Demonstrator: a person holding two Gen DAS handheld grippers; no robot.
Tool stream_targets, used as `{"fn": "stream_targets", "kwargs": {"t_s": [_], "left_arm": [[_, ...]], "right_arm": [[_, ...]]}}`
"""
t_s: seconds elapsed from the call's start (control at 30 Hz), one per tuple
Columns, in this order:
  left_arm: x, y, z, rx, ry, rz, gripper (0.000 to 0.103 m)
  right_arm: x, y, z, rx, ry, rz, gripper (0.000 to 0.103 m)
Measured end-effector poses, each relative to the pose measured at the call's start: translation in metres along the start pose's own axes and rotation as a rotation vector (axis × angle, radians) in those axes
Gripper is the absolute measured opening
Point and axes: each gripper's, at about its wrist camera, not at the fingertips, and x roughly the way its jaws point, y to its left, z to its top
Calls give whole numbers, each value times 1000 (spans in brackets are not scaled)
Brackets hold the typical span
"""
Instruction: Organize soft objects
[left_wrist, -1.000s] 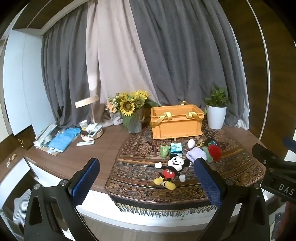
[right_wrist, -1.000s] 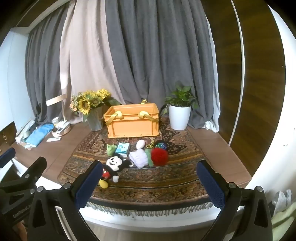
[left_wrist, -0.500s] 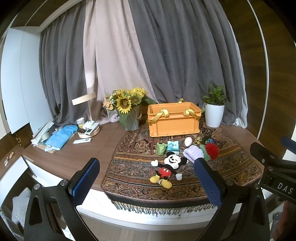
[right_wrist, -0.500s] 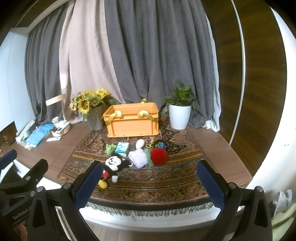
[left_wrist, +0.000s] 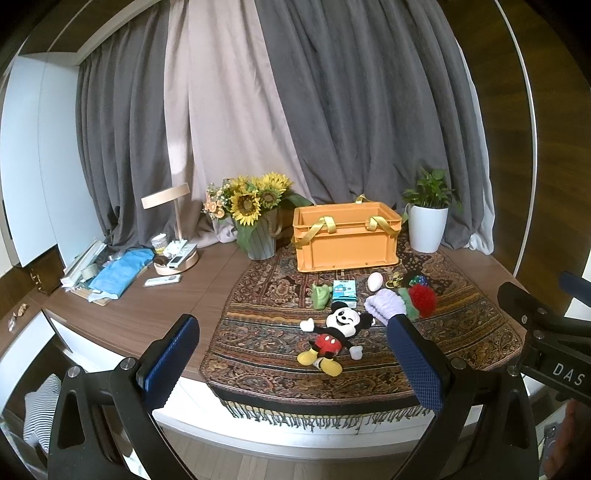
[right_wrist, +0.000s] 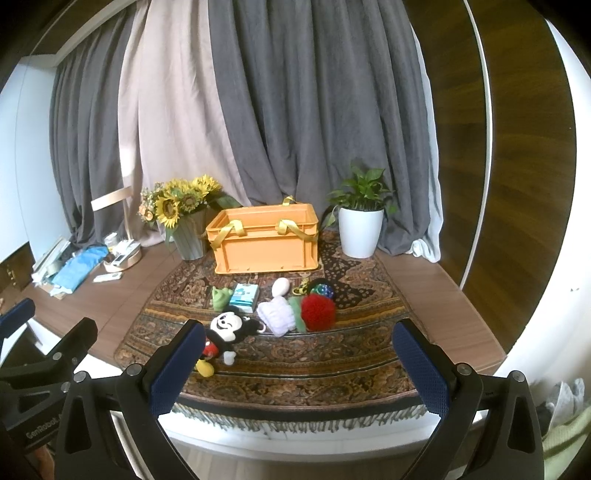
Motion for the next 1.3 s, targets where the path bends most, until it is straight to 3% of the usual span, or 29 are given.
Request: {"fn": "stream_targets", "kwargs": {"t_s": [1.3], "left_arm": [[1, -14, -2, 6, 13, -2, 103]], "right_arm": [[7, -2, -1, 7, 13, 3, 102]]}}
